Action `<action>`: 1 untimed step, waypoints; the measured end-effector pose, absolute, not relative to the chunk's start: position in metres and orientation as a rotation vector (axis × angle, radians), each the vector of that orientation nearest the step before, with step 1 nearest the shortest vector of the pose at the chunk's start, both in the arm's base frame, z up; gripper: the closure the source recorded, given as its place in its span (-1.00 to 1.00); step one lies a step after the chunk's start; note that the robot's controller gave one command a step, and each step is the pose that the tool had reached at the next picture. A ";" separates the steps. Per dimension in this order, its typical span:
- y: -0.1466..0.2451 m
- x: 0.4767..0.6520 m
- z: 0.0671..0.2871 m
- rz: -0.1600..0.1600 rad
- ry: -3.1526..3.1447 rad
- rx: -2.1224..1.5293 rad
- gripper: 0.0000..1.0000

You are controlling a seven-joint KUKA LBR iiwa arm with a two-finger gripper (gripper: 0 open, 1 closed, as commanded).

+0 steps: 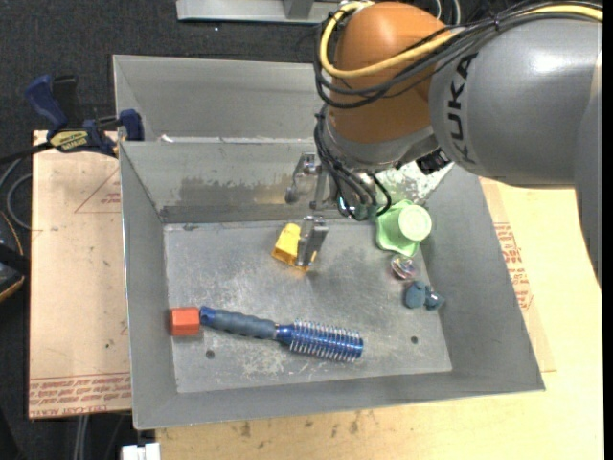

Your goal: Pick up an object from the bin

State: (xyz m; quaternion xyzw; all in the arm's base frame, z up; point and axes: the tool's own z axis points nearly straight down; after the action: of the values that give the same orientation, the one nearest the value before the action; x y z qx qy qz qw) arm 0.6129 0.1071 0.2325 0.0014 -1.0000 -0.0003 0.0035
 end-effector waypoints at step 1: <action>0.095 0.557 0.137 0.000 -3.127 0.172 -1.00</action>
Offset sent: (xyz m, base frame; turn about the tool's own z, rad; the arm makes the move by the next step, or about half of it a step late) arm -0.0524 -0.0117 -0.0909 -0.1076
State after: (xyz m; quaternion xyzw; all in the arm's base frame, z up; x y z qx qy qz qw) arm 0.5573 0.0954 0.1365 0.0550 -0.9985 0.0001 0.0050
